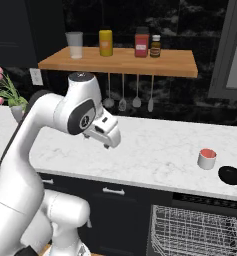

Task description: Pick up the cup and bowl from the counter, place them in the dishwasher, and close the dishwasher door.

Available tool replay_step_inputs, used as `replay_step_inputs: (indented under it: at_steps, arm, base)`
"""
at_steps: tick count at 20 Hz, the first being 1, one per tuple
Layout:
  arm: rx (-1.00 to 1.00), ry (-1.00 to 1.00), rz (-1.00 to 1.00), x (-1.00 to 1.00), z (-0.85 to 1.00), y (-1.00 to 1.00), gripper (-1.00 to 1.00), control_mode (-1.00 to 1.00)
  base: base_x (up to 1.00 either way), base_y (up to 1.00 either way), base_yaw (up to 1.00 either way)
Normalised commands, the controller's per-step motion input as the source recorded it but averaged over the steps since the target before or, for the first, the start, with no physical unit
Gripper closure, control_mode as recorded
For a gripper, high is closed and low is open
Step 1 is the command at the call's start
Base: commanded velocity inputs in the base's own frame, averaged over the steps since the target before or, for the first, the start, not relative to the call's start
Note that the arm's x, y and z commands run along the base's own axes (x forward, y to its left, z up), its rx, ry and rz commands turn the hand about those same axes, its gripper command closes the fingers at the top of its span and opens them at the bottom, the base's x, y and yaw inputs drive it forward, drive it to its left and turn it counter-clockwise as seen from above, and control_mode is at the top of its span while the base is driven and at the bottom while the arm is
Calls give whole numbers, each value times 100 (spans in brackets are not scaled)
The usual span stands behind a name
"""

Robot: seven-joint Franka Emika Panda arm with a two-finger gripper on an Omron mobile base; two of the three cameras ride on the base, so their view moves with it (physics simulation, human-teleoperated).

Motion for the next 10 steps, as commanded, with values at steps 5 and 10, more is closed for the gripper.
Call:
replay_step_inputs:
  at_steps: [5,10]
  arm:
    - [0,4,-23,-6,-2,-100,-100,-100]
    - [1,18,-10,38,0,-100,-100,-100]
  base:
    - [0,0,0]
    - [0,0,0]
